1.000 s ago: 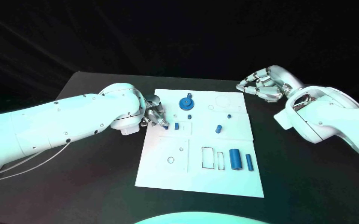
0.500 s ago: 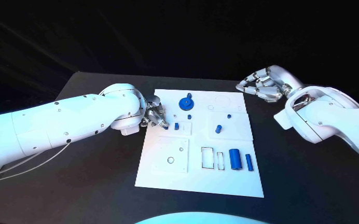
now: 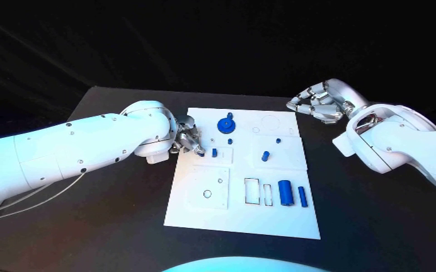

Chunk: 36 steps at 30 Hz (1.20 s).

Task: Assemble the parts on the task board

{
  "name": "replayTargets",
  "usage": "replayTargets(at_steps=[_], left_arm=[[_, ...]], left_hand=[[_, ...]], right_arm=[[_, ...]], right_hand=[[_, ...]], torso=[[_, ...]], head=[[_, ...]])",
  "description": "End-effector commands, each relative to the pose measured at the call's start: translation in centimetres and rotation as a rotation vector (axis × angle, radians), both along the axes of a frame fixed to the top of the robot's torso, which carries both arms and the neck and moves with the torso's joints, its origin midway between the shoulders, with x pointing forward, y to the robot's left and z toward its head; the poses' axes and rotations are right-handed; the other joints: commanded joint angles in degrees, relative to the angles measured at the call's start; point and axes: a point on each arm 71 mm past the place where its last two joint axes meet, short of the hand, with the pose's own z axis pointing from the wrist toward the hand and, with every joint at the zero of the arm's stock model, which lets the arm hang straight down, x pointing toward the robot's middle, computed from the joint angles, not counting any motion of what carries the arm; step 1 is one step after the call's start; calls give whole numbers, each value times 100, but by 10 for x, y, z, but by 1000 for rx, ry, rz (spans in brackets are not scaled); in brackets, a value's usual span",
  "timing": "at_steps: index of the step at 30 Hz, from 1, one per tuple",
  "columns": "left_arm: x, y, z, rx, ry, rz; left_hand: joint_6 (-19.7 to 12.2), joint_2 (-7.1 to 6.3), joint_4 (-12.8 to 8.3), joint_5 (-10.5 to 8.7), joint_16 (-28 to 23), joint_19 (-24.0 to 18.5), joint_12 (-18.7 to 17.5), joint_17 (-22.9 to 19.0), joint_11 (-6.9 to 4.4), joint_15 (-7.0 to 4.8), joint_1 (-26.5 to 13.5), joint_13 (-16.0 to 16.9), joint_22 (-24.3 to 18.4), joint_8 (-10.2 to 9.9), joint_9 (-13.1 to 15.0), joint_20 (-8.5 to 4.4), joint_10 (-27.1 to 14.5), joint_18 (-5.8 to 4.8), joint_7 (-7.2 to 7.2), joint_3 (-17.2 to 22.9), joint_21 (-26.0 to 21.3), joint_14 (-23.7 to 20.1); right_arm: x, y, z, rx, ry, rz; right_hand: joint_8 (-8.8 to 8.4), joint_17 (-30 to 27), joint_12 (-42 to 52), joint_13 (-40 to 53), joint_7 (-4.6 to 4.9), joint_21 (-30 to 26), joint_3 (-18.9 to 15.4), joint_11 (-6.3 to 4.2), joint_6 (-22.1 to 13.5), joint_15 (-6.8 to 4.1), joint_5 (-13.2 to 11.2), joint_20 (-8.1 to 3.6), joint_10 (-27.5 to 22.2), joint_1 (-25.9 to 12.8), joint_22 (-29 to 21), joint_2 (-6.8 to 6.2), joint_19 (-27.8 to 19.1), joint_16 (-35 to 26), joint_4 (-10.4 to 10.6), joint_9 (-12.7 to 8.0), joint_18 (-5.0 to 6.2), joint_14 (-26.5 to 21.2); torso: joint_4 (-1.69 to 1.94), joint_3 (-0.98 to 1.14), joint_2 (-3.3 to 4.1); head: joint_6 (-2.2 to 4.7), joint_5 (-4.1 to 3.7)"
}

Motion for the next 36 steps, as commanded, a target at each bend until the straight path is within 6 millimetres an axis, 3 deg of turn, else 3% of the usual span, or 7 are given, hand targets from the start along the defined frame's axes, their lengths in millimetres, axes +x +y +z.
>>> replayTargets(at_steps=[1,36], left_arm=[[-2,-1,-3,16,24,-22],[2,2,-4,24,24,-4]], left_hand=[[275,11,-81,3,20,44,60,10,-22,-53,-82,36,10,28,1,-19,73,-24,-228,24,20,134],[488,116,585,0,21,144,341,19,-58,-82,-698,367,155,33,-194,-53,189,-54,-276,-741,90,142]], right_arm=[[0,1,0,-4,-3,6],[0,0,-1,-9,3,4]], right_hand=[[27,734,-24,-2,-6,-29,-29,-2,-16,-30,24,-8,-46,40,197,5,-23,-11,3,5,63,396],[36,737,-17,5,-9,-24,-44,-5,-10,-33,23,-9,-35,25,205,9,-17,-12,21,12,61,397]], torso=[[-1,1,-2],[-2,1,-3]], head=[[-14,9],[-30,-9]])
